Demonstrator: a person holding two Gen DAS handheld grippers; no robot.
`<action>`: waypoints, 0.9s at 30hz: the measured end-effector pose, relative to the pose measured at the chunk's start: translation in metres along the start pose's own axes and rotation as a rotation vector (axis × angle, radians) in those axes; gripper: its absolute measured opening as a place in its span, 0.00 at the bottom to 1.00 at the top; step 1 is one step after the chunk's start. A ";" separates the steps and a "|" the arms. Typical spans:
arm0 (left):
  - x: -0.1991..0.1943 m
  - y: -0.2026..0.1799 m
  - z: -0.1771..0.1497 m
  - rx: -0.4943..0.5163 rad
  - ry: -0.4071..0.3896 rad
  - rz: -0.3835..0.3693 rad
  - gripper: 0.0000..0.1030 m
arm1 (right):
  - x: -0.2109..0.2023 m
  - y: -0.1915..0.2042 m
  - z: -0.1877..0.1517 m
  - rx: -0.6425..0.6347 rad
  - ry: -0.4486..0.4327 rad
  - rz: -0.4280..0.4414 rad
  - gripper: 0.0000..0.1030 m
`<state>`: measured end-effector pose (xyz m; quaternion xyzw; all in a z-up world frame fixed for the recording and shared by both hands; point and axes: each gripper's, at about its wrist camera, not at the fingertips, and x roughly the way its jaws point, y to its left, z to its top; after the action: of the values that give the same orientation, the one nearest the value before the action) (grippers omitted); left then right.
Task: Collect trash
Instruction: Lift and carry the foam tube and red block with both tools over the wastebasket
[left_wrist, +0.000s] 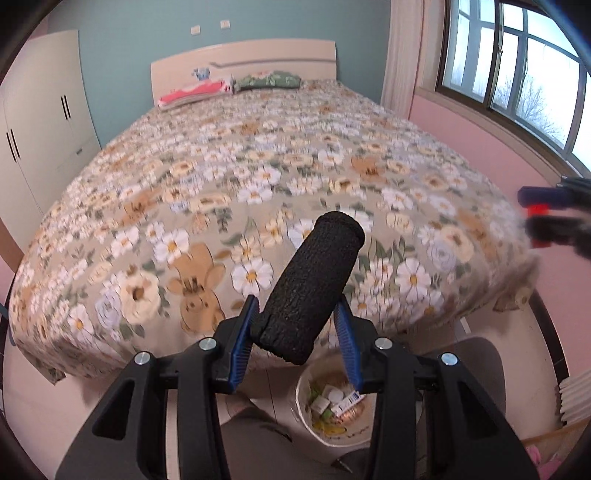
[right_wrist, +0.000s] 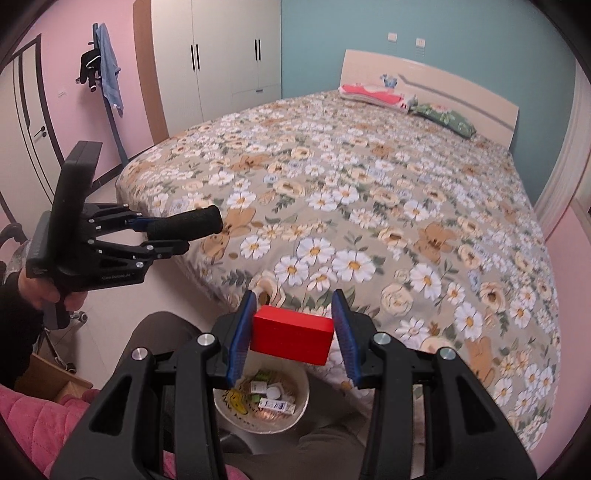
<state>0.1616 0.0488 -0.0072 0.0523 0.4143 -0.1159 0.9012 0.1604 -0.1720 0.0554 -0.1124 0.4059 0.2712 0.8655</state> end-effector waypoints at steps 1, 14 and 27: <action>0.005 -0.001 -0.004 -0.001 0.014 -0.006 0.43 | 0.004 0.000 -0.002 0.003 0.009 0.003 0.42; 0.078 -0.010 -0.060 -0.019 0.207 -0.066 0.43 | 0.091 -0.003 -0.063 0.090 0.199 0.109 0.42; 0.157 -0.022 -0.124 -0.054 0.413 -0.119 0.43 | 0.181 0.006 -0.126 0.164 0.400 0.192 0.42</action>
<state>0.1643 0.0252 -0.2072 0.0261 0.5953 -0.1445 0.7899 0.1711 -0.1505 -0.1641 -0.0542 0.5989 0.2906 0.7443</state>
